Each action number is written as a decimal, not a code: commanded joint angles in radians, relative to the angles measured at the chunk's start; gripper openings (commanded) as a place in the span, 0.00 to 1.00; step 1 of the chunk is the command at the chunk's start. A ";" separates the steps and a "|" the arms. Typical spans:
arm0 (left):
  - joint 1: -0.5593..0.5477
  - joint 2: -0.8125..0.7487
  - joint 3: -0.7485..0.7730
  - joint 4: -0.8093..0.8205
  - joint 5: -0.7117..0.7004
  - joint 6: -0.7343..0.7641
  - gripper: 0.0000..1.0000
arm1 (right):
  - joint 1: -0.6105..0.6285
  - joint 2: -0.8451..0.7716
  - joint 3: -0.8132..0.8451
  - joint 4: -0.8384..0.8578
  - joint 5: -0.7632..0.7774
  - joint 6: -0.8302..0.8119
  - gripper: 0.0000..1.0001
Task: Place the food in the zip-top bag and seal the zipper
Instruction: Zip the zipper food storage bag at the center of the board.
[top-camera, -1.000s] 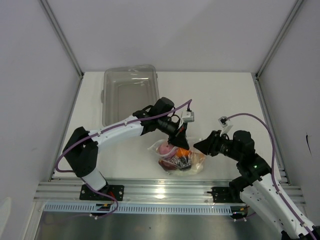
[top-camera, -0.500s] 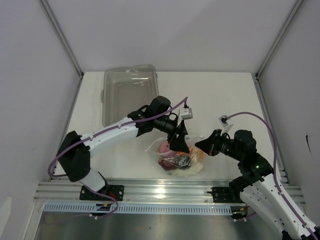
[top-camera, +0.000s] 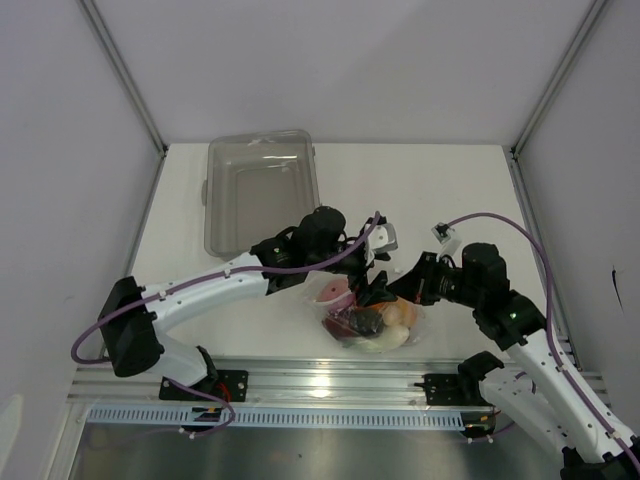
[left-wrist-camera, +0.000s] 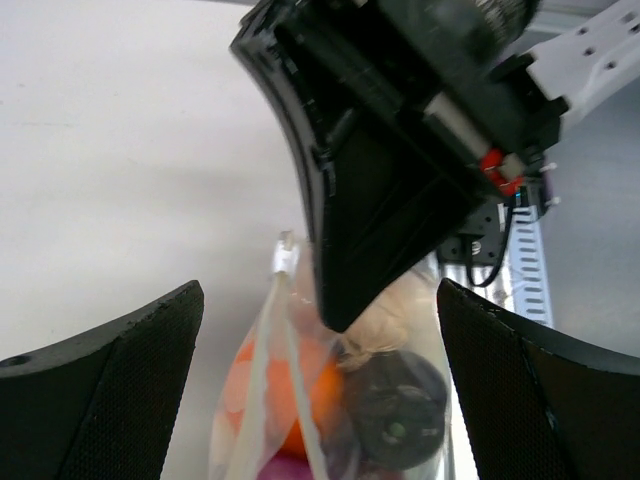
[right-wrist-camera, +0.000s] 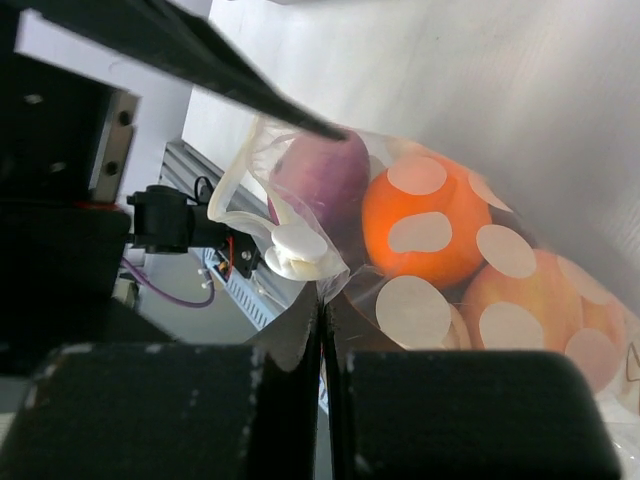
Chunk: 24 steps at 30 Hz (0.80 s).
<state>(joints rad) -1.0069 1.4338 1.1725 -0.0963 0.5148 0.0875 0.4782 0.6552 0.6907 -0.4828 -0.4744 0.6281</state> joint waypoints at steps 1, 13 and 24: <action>0.004 0.025 0.024 0.009 -0.042 0.058 1.00 | -0.004 -0.005 0.043 0.012 -0.041 0.024 0.00; 0.062 0.036 0.023 -0.049 0.013 0.130 0.77 | -0.013 -0.025 0.047 -0.003 -0.044 -0.002 0.00; 0.071 0.016 -0.036 -0.059 0.022 0.120 0.34 | -0.023 -0.026 0.040 0.015 -0.063 0.010 0.00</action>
<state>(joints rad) -0.9398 1.4719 1.1339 -0.1680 0.5102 0.1936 0.4606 0.6411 0.6907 -0.5049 -0.5041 0.6308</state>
